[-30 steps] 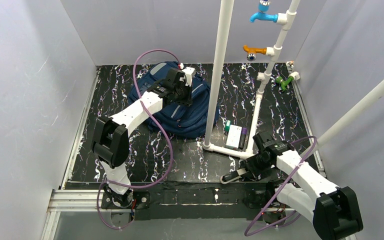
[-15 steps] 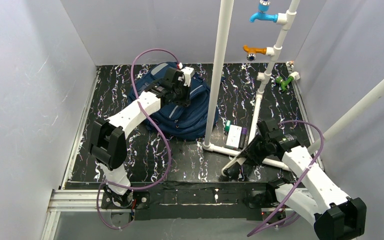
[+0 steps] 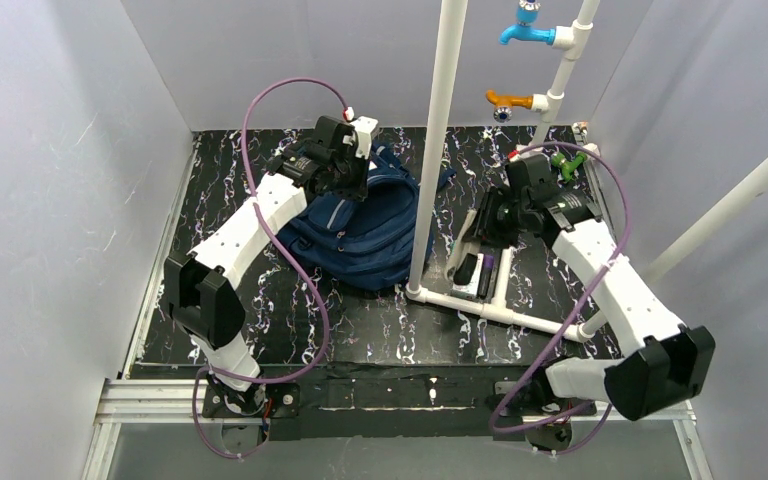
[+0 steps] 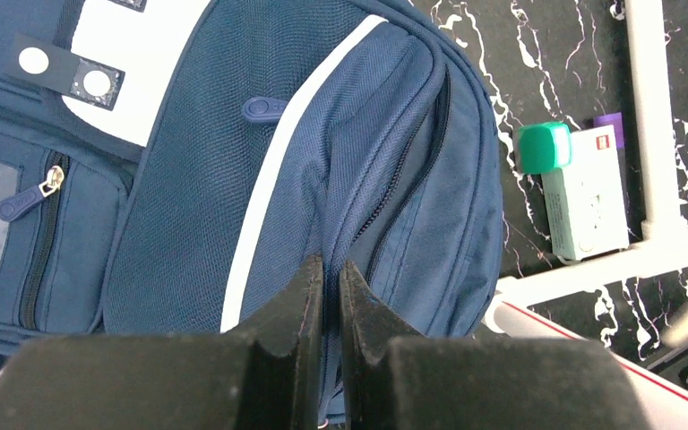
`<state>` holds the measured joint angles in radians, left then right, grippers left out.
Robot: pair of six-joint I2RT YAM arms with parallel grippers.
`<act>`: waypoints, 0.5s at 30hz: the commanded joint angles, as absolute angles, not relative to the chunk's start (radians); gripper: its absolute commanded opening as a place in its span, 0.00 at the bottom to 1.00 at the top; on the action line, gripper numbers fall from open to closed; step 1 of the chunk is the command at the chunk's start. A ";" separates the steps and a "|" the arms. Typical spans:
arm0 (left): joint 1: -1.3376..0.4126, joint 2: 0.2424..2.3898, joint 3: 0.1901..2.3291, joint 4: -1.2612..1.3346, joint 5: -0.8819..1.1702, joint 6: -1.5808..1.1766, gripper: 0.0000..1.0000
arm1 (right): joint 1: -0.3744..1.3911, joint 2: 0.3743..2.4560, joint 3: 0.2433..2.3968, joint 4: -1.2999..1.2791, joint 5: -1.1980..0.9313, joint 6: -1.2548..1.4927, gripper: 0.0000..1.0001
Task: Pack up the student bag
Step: Pick up the stationery from the center of the board, then place the stationery in the student bag.
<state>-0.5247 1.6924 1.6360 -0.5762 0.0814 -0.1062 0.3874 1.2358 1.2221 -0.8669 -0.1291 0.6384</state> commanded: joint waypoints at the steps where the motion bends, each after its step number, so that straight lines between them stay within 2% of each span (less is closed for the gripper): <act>1: -0.512 1.593 1.738 -0.572 0.110 -0.109 0.00 | 0.383 1.309 1.278 -0.667 -0.140 0.588 0.01; 8: -0.503 1.595 1.740 -0.583 0.139 -0.111 0.00 | 0.383 1.476 1.167 -0.067 -0.321 0.943 0.01; 15: -0.504 1.609 1.725 -0.586 0.171 -0.123 0.00 | 0.383 1.573 1.253 0.045 -0.269 0.984 0.01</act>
<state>-0.5056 1.6924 1.6653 -0.6273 0.1177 -0.1043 0.3847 1.5696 1.1675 -0.2054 -0.2512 0.9031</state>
